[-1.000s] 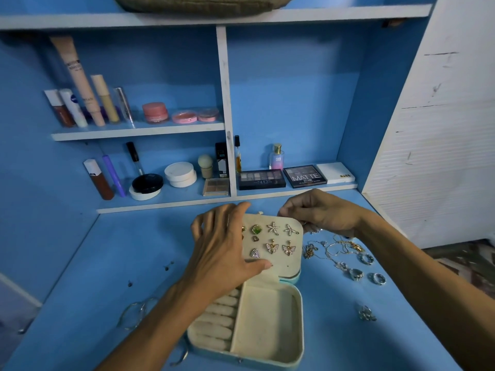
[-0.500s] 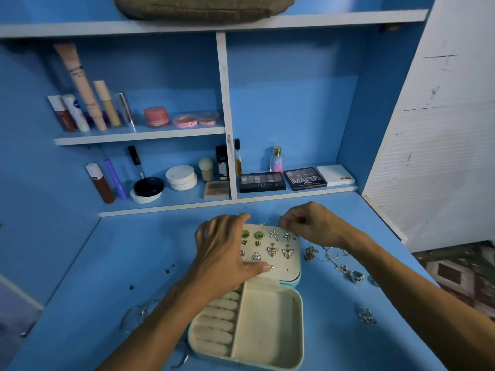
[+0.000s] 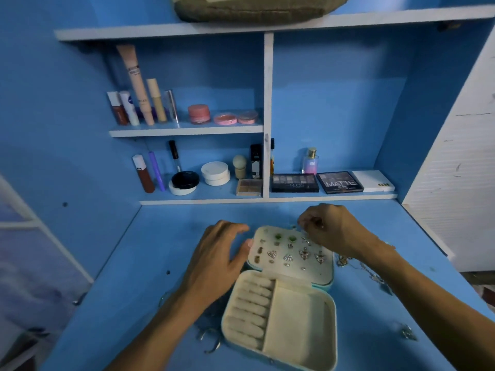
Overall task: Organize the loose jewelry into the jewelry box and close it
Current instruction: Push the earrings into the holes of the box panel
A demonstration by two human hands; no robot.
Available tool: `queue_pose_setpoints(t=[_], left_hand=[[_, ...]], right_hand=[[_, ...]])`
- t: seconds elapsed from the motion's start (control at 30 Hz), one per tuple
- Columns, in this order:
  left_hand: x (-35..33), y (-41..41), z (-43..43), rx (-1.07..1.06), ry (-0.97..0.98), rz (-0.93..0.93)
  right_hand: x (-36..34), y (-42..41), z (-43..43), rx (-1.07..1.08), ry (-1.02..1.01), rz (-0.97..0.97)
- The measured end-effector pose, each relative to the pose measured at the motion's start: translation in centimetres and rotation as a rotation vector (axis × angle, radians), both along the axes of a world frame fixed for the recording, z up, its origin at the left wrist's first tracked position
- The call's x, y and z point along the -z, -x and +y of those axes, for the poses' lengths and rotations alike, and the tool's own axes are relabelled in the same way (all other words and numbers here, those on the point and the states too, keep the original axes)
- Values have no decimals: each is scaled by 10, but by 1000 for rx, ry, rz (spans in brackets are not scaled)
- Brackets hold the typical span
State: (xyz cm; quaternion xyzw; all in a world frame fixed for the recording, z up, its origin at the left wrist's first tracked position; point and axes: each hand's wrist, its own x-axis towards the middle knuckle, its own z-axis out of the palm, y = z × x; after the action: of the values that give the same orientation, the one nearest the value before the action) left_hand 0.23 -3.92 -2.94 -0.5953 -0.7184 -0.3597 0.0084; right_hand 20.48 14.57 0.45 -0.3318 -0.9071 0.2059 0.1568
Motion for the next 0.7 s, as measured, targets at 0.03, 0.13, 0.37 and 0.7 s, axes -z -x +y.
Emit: queue_pose_setpoints(t=[0.03,0.13,0.37,0.7], left_hand=[[1,8,-7,-36,-26,-25],[3,34,-30,-181,-125,-32],[19,69,-63,-376,-165,-66],[36,76,-70,-379,-145,-40]], right_hand=[[-1,8,-5,-28,-26,31],[-5,44,-25,-160,-70,81],[5,126,-74,-378,-55,4],[12,165,-91,-425,-87,-187]])
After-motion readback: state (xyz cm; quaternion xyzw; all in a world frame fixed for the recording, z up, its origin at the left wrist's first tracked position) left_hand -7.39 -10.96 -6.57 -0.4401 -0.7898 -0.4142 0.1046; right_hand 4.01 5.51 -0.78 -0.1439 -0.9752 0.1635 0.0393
